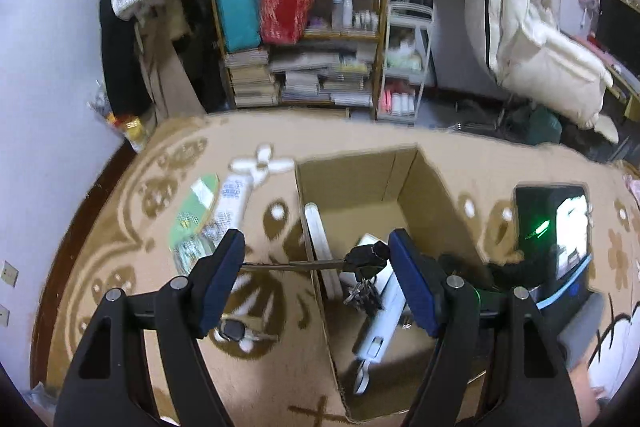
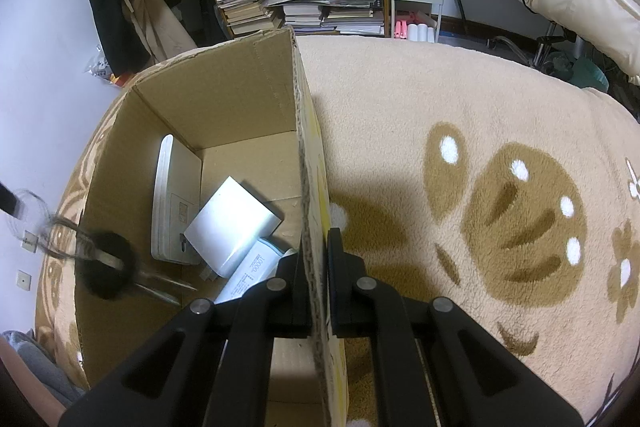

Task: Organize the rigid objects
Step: 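Open the left tool to drop the keys into the box, then move the open left tool to the black key fob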

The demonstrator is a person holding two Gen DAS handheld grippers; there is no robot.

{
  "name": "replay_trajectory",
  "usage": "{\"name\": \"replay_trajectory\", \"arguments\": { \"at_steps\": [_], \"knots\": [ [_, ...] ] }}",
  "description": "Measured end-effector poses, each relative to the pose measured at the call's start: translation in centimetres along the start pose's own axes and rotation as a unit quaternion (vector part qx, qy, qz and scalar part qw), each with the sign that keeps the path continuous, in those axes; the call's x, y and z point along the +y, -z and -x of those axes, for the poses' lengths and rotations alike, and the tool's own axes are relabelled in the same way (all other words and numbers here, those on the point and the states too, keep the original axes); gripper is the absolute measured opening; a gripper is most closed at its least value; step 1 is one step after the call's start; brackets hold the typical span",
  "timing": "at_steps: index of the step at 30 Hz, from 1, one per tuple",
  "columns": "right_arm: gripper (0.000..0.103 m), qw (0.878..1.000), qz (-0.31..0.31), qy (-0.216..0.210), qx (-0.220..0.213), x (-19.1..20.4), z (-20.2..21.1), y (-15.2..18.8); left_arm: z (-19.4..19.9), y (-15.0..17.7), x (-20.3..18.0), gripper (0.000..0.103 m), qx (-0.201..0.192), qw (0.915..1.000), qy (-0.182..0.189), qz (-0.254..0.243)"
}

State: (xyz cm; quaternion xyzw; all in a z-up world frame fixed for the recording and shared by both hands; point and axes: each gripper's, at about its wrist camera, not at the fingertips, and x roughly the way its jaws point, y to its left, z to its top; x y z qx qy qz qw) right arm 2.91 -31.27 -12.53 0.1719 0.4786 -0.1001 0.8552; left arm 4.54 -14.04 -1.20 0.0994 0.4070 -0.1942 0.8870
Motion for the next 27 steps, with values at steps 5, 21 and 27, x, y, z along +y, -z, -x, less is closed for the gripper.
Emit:
{"name": "replay_trajectory", "arguments": {
  "at_steps": [5, 21, 27],
  "knots": [
    [0.007, 1.0, 0.001, 0.001, 0.0, 0.0, 0.0, 0.0, -2.9, 1.7, 0.5, 0.074, 0.039, 0.9992, -0.01, -0.001],
    [0.007, 1.0, 0.001, 0.0, 0.0, 0.1, 0.0, 0.0, -2.6, 1.4, 3.3, 0.1, 0.027, 0.9978, -0.061, -0.008],
    [0.007, 1.0, 0.001, 0.0, 0.0, 0.1, 0.0, 0.0, -3.6, 1.7, 7.2, 0.1, 0.054, 0.9959, -0.062, 0.037]
  ]
}}
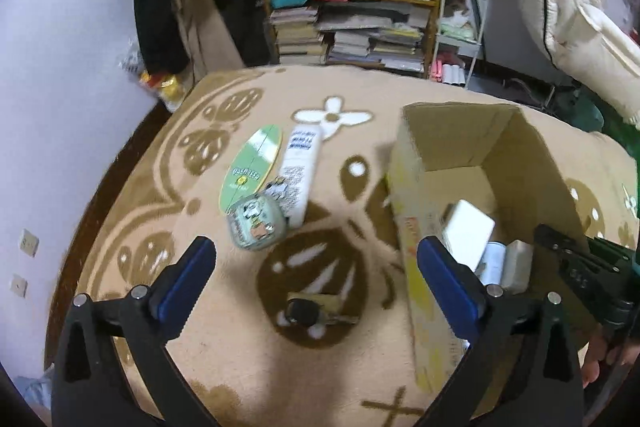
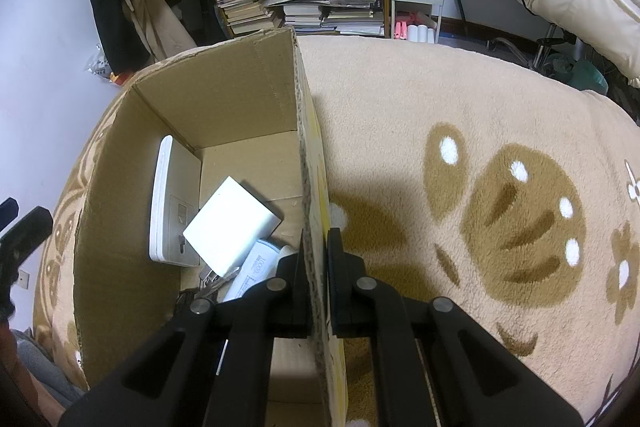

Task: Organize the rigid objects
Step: 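Move the open left tool to the black key fob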

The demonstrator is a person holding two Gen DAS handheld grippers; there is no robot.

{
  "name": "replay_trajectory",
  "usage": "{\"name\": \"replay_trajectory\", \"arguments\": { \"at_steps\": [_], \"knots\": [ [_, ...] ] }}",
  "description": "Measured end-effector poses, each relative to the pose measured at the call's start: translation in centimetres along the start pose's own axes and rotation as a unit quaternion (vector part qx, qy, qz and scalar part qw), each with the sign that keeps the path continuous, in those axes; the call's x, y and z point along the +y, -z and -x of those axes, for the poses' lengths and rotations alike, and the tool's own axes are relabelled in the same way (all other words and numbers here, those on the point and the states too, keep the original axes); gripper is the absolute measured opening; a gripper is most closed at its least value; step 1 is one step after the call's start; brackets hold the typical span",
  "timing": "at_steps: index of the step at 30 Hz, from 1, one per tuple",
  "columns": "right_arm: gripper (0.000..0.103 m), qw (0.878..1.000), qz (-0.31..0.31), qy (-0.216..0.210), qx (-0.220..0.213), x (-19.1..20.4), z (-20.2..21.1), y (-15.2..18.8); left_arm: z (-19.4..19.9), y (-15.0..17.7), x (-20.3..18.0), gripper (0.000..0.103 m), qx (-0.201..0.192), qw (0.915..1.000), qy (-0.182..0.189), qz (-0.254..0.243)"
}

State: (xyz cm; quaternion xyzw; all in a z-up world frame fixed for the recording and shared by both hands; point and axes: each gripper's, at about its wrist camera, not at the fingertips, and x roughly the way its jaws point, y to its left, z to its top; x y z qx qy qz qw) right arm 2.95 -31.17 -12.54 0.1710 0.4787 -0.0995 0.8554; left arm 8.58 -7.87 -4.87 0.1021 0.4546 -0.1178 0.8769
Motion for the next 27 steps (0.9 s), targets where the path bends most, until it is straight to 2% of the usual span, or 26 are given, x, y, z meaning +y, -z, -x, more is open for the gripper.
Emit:
{"name": "replay_trajectory", "arguments": {
  "at_steps": [7, 11, 18, 25, 27],
  "knots": [
    [0.007, 1.0, -0.002, -0.002, 0.0, -0.1, -0.1, 0.0, -3.0, 1.4, 3.0, 0.1, 0.05, 0.9975, 0.004, 0.049],
    [0.007, 1.0, -0.001, -0.002, 0.0, -0.1, -0.1, 0.0, -5.8, 3.2, 3.9, 0.1, 0.093, 0.992, 0.012, 0.084],
    [0.007, 1.0, -0.002, -0.002, 0.0, 0.0, -0.1, 0.0, -8.2, 4.6, 2.7, 0.1, 0.131, 0.9891, 0.004, 0.067],
    [0.007, 1.0, -0.002, -0.002, 0.0, 0.0, -0.1, 0.0, -10.9, 5.8, 2.4, 0.085, 0.162, 0.9842, 0.002, 0.071],
    [0.007, 1.0, -0.001, -0.002, 0.0, 0.0, -0.1, 0.0, -11.5, 6.2, 2.3, 0.085, 0.165, 0.9838, -0.004, 0.07]
  ]
}}
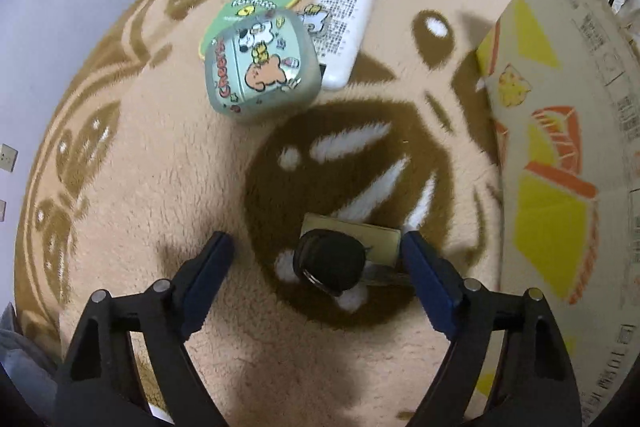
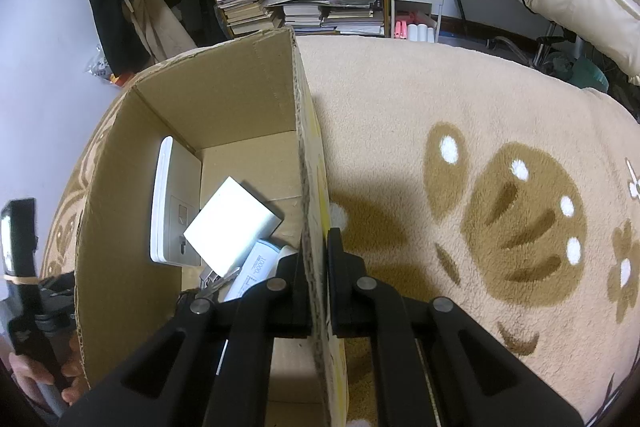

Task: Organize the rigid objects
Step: 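Grasp the black key fob with the left tool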

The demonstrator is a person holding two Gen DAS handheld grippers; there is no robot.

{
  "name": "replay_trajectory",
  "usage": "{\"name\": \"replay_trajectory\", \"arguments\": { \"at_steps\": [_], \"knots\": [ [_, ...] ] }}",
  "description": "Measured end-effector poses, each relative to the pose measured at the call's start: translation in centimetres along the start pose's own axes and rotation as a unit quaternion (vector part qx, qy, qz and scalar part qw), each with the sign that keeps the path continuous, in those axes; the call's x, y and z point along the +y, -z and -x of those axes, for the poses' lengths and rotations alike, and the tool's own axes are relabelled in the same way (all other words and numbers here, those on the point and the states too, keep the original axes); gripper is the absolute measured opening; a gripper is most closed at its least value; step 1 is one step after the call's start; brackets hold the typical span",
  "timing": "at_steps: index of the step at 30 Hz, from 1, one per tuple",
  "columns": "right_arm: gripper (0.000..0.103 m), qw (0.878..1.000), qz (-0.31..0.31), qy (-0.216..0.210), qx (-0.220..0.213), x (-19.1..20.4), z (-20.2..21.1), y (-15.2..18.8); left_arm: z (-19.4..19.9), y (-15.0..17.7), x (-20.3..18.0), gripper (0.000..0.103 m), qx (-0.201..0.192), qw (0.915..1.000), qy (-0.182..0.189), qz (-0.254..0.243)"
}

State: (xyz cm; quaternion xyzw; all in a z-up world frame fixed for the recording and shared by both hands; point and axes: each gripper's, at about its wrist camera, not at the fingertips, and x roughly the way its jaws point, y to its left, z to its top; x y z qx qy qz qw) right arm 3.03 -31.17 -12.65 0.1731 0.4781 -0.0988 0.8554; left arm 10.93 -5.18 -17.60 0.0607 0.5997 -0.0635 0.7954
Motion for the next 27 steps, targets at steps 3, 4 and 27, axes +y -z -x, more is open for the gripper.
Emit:
{"name": "replay_trajectory", "arguments": {
  "at_steps": [3, 4, 27],
  "knots": [
    [0.007, 1.0, 0.0, 0.0, 0.0, 0.0, 0.0, 0.0, 0.1, 0.1, -0.3, 0.083, -0.006, 0.9999, -0.003, -0.009],
    [0.007, 1.0, 0.0, 0.0, 0.0, 0.0, 0.0, 0.0, 0.2, 0.2, -0.4, 0.078, -0.01, 0.9999, 0.0, -0.009],
    [0.007, 1.0, -0.001, 0.0, 0.0, 0.1, -0.1, 0.0, 6.5, 0.4, -1.3, 0.047, -0.086, 0.9957, -0.01, -0.032]
  ]
}}
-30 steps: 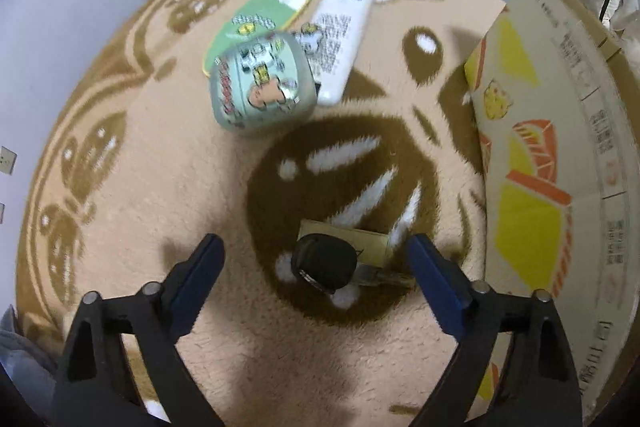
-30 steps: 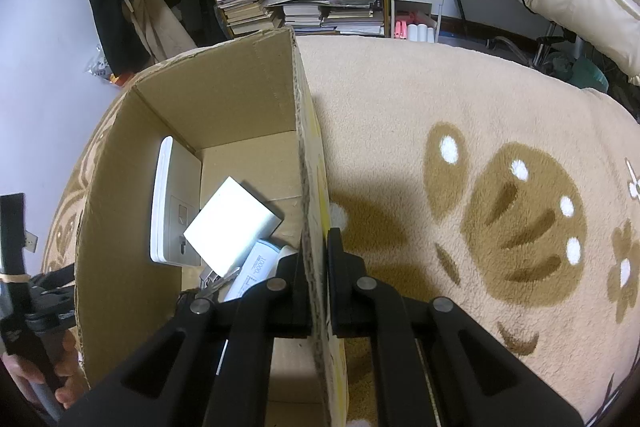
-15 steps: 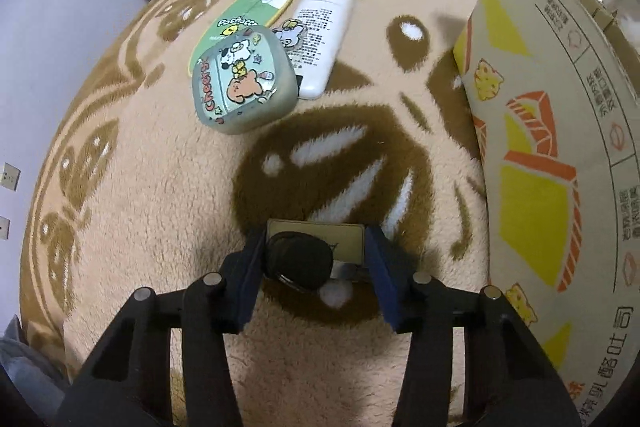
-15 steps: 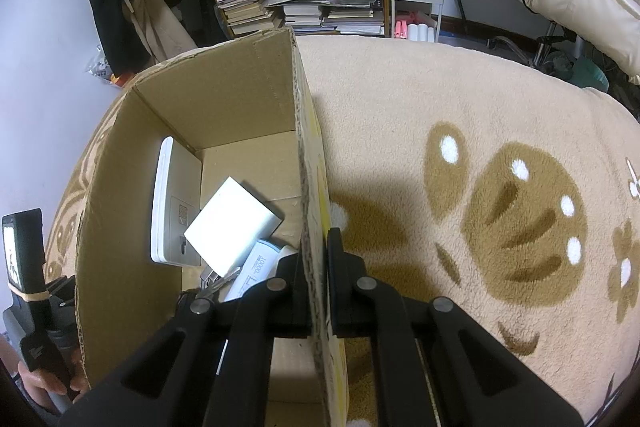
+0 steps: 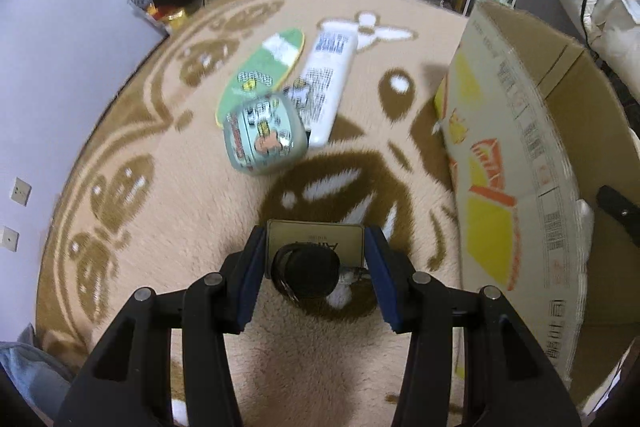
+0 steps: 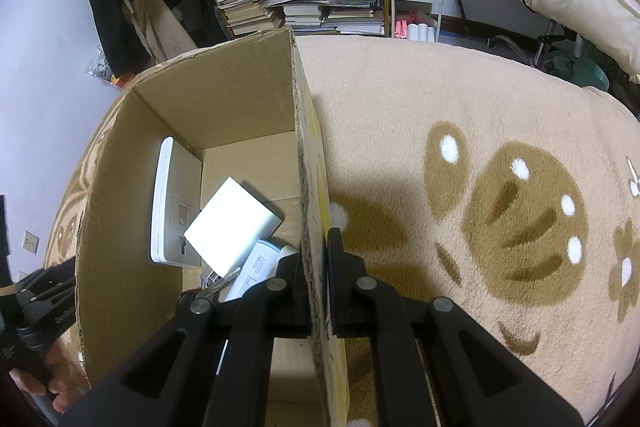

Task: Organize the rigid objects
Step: 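Grasp the black key fob with the left tool, then lift the left tool and carry the held item toward the box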

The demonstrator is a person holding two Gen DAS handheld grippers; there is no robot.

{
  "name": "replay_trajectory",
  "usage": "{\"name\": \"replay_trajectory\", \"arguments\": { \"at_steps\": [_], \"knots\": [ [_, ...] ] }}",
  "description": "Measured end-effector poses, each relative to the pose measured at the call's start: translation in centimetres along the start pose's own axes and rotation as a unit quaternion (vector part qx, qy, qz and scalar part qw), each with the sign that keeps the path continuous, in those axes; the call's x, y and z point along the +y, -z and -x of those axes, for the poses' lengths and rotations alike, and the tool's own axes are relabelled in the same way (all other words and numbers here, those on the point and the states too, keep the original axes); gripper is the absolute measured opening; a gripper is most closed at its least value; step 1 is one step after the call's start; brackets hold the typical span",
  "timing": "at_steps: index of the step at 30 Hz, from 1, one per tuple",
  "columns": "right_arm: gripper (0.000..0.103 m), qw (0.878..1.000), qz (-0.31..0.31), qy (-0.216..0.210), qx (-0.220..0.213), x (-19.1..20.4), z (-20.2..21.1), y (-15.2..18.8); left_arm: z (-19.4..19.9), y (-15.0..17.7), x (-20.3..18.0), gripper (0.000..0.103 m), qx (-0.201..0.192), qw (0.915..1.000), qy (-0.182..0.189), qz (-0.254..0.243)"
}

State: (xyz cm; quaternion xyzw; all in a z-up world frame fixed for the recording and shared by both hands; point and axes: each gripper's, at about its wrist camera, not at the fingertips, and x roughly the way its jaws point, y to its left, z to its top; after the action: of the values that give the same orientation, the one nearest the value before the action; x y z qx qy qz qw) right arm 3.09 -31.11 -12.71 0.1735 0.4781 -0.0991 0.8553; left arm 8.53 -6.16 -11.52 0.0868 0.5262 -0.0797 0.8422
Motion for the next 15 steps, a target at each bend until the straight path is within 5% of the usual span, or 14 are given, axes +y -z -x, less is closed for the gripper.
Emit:
{"name": "replay_trajectory", "arguments": {
  "at_steps": [6, 7, 10, 15],
  "knots": [
    [0.007, 1.0, 0.001, 0.001, 0.0, 0.0, 0.1, 0.0, 3.4, -1.3, -0.6, 0.043, -0.038, 0.9991, 0.017, -0.007],
    [0.007, 1.0, 0.0, 0.0, 0.0, 0.0, 0.0, 0.0, 3.8, -1.5, -0.6, 0.005, -0.045, 0.9988, 0.017, -0.007],
    [0.007, 1.0, 0.001, 0.001, 0.0, 0.1, 0.1, 0.0, 4.1, -1.8, -0.2, 0.003, -0.037, 0.9985, 0.041, 0.001],
    [0.007, 1.0, 0.001, 0.001, 0.0, 0.1, 0.1, 0.0, 3.5, -1.3, -0.6, 0.003, -0.035, 0.999, 0.024, -0.011]
  ]
}}
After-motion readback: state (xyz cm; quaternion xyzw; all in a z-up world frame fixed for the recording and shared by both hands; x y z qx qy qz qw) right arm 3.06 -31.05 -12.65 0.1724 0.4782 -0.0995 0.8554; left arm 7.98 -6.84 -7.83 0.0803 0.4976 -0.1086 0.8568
